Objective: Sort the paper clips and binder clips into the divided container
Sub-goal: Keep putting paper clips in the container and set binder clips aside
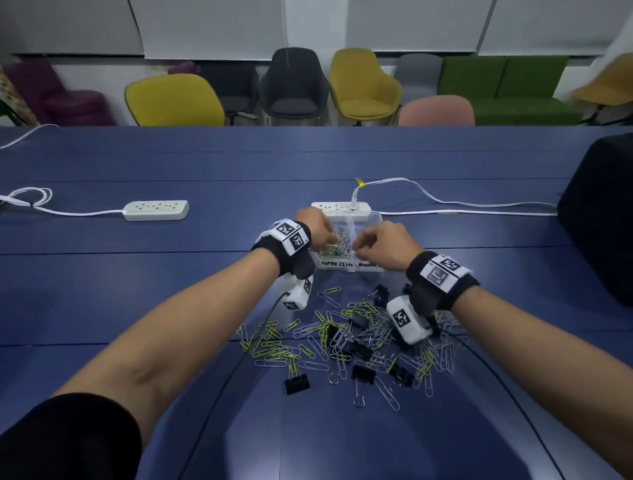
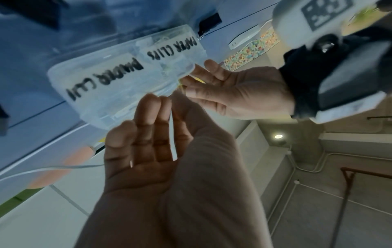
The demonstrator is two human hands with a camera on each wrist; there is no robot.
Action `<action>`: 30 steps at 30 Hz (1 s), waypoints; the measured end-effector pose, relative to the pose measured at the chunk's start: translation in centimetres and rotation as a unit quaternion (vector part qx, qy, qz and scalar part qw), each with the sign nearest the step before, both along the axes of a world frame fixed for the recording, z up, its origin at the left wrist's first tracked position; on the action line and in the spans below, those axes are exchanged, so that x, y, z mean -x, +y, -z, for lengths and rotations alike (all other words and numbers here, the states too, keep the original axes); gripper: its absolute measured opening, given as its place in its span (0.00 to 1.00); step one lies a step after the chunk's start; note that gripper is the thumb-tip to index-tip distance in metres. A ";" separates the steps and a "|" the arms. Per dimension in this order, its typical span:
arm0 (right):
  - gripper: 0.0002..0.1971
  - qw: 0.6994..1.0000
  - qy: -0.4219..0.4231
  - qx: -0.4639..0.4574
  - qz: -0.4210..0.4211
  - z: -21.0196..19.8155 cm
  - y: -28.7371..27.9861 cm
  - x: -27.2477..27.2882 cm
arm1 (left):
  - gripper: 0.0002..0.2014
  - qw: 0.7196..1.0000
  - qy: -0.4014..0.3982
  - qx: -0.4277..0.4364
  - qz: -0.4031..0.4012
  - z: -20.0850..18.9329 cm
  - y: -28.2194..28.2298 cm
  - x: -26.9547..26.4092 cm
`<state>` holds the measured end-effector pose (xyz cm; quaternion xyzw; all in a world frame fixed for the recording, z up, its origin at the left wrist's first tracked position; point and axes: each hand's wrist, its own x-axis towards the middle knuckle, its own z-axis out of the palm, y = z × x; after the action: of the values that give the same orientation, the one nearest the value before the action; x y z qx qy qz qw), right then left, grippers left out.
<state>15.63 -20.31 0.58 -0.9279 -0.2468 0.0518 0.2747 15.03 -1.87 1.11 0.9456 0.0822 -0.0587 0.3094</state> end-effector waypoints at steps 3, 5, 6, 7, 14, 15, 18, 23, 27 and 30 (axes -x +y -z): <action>0.03 0.993 0.020 0.081 -0.087 -0.6 -1.6 1.6 | 0.12 0.995 -0.056 -0.069 0.039 -0.2 0.2 1.8; 0.09 0.976 0.060 0.140 -0.158 -0.8 -2.4 3.0 | 0.10 0.990 -0.096 -0.074 0.075 -0.5 0.5 3.6; 0.12 0.966 0.083 0.163 -0.183 -0.8 -2.6 3.7 | 0.08 0.987 -0.105 -0.076 0.098 -0.6 0.6 4.5; 0.15 0.958 0.095 0.182 -0.199 -0.6 -2.6 4.3 | 0.06 0.984 -0.101 -0.082 0.125 -0.6 0.7 5.4; 0.15 0.950 0.048 0.227 -0.208 0.9 -1.8 6.0 | 0.13 0.947 0.073 -0.098 0.298 0.5 -0.3 10.7; 0.13 0.951 0.043 0.226 -0.206 0.9 -1.7 6.2 | 0.15 0.942 0.081 -0.102 0.309 0.8 -0.7 11.2; 0.07 0.960 0.048 0.207 -0.184 0.7 -1.7 6.5 | 0.20 0.940 0.077 -0.115 0.313 1.6 -1.3 12.0; 0.05 0.982 0.048 0.158 -0.098 -0.7 -3.6 5.3 | 0.22 0.947 0.071 -0.114 0.293 1.8 -0.7 12.7; 0.09 0.981 0.021 0.190 0.016 -1.2 -6.0 1.7 | 0.27 0.946 0.072 -0.144 0.281 2.1 -0.8 12.9; 0.09 0.977 0.031 0.190 0.091 -1.0 -7.2 -0.4 | 0.22 0.944 0.059 -0.166 0.277 1.9 -1.5 12.9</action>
<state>16.03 -27.55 1.55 -0.9796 -0.1383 0.1017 0.1048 2.16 -3.35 -0.82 0.9638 -0.1566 -0.1835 0.1137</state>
